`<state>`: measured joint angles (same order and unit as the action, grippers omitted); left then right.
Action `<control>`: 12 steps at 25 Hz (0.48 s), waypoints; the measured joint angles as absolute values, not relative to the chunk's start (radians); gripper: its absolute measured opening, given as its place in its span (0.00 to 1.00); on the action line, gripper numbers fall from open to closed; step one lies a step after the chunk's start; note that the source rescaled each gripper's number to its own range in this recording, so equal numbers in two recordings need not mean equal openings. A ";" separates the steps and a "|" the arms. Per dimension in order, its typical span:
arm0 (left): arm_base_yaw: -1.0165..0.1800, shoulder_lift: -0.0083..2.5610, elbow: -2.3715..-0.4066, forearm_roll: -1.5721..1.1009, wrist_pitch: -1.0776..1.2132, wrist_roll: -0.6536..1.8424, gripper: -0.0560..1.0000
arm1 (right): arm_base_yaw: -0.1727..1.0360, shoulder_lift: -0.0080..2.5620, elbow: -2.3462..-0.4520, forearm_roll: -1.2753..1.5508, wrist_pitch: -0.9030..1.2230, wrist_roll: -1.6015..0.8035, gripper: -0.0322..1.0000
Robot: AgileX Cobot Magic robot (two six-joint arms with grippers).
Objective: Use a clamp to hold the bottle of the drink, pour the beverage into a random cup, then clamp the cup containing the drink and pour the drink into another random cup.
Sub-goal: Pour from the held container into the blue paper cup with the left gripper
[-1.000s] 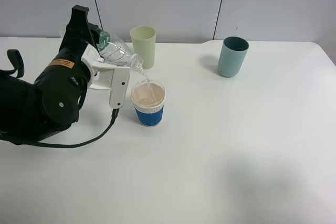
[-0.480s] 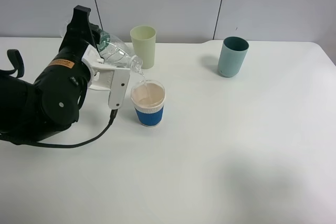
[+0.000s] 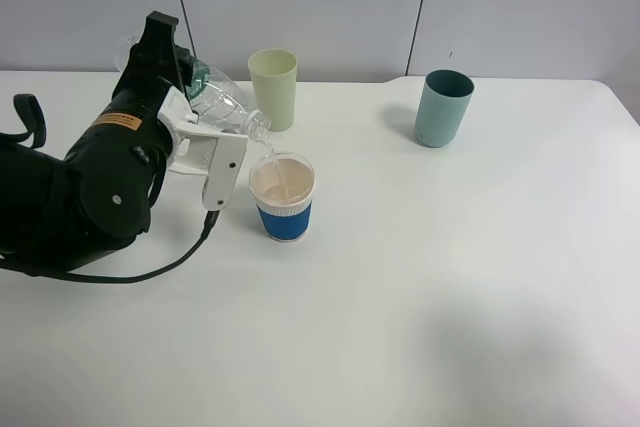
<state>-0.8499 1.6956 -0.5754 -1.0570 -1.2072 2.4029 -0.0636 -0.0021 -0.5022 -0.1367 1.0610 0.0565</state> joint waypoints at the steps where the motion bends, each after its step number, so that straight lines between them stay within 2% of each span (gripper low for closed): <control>1: -0.850 1.696 -0.575 -1.057 -1.207 2.405 0.06 | -0.064 -0.002 -0.502 -0.137 1.061 0.056 0.80; 12: -0.850 1.696 -0.575 -1.015 -1.207 2.447 0.06 | -0.064 -0.002 -0.502 -0.137 1.061 0.056 0.80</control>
<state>-0.8499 1.6956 -0.5754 -1.0152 -1.2072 2.4470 -0.0636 -0.0021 -0.5022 -0.1367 1.0610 0.0565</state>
